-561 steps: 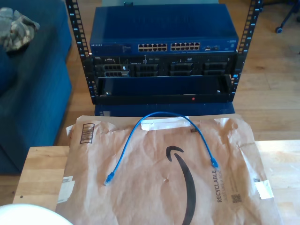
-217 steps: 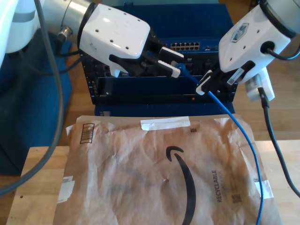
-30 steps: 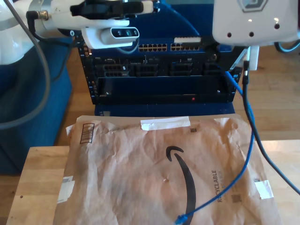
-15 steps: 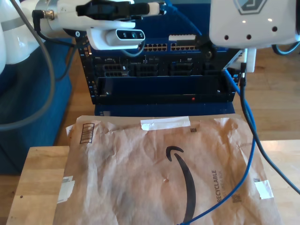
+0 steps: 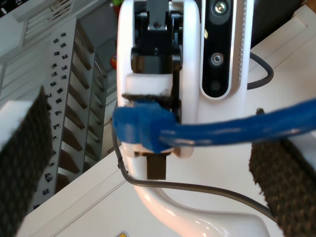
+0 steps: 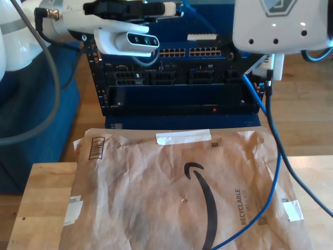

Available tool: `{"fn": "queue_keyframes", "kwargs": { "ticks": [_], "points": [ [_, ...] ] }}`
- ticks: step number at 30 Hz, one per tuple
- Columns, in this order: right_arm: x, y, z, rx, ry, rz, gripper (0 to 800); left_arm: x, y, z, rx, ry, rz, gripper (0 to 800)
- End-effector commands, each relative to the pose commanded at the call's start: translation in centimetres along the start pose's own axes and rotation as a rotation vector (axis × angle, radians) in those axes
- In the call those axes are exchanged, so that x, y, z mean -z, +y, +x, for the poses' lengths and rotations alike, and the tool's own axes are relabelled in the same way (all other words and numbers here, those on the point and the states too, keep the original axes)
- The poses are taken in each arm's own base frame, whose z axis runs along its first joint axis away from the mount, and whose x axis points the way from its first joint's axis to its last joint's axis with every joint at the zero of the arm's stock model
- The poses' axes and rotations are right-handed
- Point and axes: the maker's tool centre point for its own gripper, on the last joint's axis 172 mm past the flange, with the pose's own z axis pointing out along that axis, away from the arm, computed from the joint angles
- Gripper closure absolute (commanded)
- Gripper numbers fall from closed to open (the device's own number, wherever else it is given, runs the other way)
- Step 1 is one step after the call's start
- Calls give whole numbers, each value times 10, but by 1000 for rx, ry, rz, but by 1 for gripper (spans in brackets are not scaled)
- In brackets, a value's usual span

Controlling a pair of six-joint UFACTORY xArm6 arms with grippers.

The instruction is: Grab the cable and plug it in

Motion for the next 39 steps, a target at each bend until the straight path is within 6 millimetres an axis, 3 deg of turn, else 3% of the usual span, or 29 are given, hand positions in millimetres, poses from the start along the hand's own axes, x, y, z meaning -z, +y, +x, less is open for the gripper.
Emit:
{"fn": "queue_keyframes", "kwargs": {
  "ticks": [7, 12, 26, 39],
  "points": [
    [0, 0, -1, 1, -1, -1, 247, -1, -1, 1, 18, 4, 5, 789],
    [-1, 1, -2, -7, -5, -1, 352, -1, -1, 1, 17, 5, 5, 779],
    [-2, 2, -3, -30, -19, 1, 458, -1, -1, 0, 26, 8, 5, 779],
    [-4, 4, -2, -41, -24, -2, 500, -1, 0, 1, 30, 6, 7, 779]
  ]
}}
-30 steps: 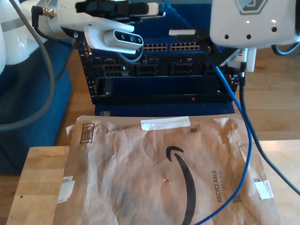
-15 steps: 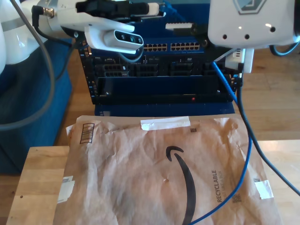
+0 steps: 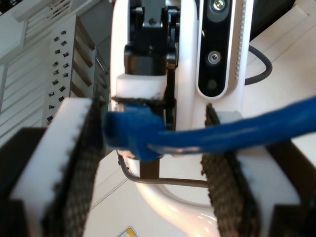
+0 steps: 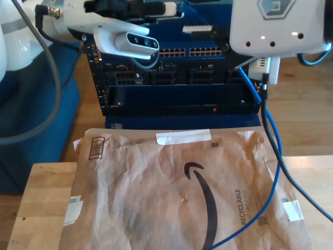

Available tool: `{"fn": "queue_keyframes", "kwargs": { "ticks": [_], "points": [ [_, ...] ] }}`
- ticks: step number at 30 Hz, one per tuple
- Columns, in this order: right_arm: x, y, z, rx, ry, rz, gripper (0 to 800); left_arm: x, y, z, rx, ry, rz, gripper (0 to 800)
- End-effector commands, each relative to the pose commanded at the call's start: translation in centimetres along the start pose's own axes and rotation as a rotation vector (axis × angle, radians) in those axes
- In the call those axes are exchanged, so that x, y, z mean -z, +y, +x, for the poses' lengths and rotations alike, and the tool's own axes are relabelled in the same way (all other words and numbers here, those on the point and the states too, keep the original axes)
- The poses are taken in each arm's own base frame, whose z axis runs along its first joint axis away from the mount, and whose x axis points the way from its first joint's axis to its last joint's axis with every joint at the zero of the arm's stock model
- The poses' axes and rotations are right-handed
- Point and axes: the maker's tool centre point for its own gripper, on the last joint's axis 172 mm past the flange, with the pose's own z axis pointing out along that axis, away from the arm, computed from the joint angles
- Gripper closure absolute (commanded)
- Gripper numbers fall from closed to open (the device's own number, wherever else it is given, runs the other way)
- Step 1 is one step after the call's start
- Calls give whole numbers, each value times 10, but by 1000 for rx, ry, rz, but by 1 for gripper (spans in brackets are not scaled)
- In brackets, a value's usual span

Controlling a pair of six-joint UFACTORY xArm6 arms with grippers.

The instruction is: Grab the cable and plug it in

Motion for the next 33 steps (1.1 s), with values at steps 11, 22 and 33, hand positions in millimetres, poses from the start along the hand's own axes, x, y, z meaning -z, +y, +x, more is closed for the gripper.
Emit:
{"fn": "queue_keyframes", "kwargs": {
  "ticks": [11, 22, 33],
  "points": [
    [0, 0, 0, 0, -1, -1, 507, 1, 1, 2, 30, 0, 1, 779],
    [0, 0, 0, 0, -1, 0, 517, 0, 0, 3, 52, 4, 6, 779],
    [-1, 2, 0, -10, -7, -2, 578, -1, 1, 4, 57, 5, 7, 778]
  ]
}}
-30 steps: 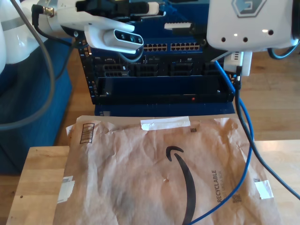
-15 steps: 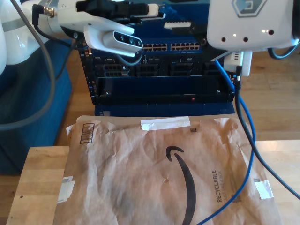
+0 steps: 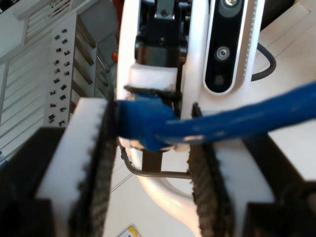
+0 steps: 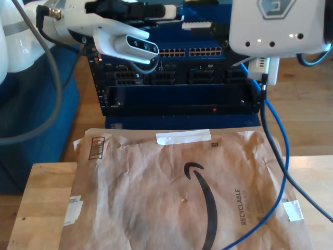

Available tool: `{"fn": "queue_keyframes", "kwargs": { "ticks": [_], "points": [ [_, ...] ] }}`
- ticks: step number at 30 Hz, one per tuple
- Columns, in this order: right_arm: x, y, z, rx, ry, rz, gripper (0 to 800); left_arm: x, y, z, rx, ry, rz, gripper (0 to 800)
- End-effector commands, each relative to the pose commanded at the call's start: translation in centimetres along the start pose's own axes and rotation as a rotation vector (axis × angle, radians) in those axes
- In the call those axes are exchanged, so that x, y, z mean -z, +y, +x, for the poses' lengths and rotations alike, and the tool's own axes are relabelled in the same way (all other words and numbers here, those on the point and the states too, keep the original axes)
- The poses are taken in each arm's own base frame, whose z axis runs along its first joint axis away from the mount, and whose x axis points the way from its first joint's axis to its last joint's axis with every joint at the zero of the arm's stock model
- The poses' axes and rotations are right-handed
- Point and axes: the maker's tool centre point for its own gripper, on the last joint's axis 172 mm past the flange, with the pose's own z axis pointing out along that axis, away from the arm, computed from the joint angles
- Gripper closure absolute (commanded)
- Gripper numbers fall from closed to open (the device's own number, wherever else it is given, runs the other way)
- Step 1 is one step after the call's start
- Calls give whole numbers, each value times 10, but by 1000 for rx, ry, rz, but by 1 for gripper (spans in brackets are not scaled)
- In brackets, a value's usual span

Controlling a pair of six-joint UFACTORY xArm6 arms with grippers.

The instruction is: Grab the cable and plug it in

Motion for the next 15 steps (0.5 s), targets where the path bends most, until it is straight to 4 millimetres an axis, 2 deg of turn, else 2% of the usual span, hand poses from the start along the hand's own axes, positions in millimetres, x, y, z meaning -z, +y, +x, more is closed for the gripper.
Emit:
{"fn": "queue_keyframes", "kwargs": {
  "ticks": [5, 9, 10, 11, 12, 15],
  "points": [
    [0, 0, -1, -2, -2, -1, 594, -1, 0, 2, 3, 6, -1, 779],
    [0, 0, -1, -8, -6, 3, 639, 0, 0, 2, 4, 5, -1, 766],
    [0, -1, -2, -15, -12, 4, 652, -1, 0, 2, 3, 6, -1, 741],
    [0, 0, -2, -21, -15, 5, 667, 0, 0, 2, 5, 7, 0, 623],
    [-1, 0, -2, -25, -17, 6, 696, -1, -1, 3, 5, 9, 4, 593],
    [-1, -1, 0, -38, -16, 12, 750, -5, -2, 5, 9, 19, 17, 578]
  ]
}}
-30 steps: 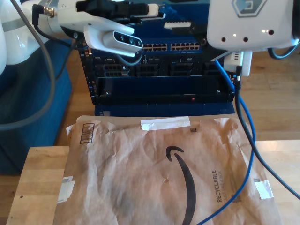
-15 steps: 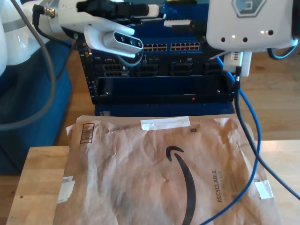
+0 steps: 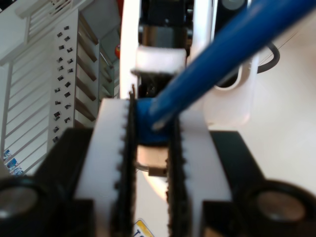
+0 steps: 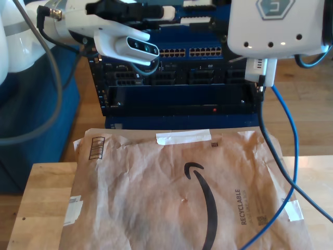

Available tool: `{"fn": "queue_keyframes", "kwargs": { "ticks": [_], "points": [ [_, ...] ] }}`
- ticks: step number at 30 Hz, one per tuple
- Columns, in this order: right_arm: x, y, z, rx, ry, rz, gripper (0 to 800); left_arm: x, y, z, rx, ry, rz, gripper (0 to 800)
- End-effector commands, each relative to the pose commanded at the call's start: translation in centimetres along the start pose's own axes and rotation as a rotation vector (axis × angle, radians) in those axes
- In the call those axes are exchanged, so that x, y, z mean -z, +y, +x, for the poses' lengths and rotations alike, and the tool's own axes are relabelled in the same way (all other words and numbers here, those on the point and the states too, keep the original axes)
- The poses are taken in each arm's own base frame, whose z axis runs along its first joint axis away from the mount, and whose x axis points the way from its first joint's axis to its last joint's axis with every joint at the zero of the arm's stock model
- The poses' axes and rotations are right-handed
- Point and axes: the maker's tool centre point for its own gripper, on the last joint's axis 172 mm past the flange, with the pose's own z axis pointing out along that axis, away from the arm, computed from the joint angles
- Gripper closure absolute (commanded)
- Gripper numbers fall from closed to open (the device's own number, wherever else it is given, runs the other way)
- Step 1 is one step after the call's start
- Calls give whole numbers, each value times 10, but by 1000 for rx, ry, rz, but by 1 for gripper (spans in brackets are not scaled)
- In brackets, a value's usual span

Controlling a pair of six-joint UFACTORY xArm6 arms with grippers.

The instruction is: Grab the cable and plug it in

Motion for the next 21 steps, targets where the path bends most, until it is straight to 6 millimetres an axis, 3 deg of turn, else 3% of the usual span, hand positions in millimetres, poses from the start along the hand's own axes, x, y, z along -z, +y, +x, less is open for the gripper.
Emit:
{"fn": "queue_keyframes", "kwargs": {
  "ticks": [4, 9, 10, 14, 17, 21],
  "points": [
    [2, -2, -2, -5, -4, 11, 773, 0, 1, 1, 5, -2, 1, 492],
    [1, -6, 13, -19, 25, 45, 794, 1, 2, -2, -10, -7, -12, 49],
    [1, -7, 15, -21, 29, 51, 796, 1, 2, -3, -15, -6, -17, 1],
    [-2, -6, 26, -31, 50, 60, 797, 7, 7, -9, -83, -20, -58, 2],
    [-1, -13, 37, -38, 75, 92, 797, 24, 28, -4, -159, -7, -157, 2],
    [-1, -18, 68, -48, 143, 150, 797, 48, 43, 0, -167, 33, -274, 1]
  ]
}}
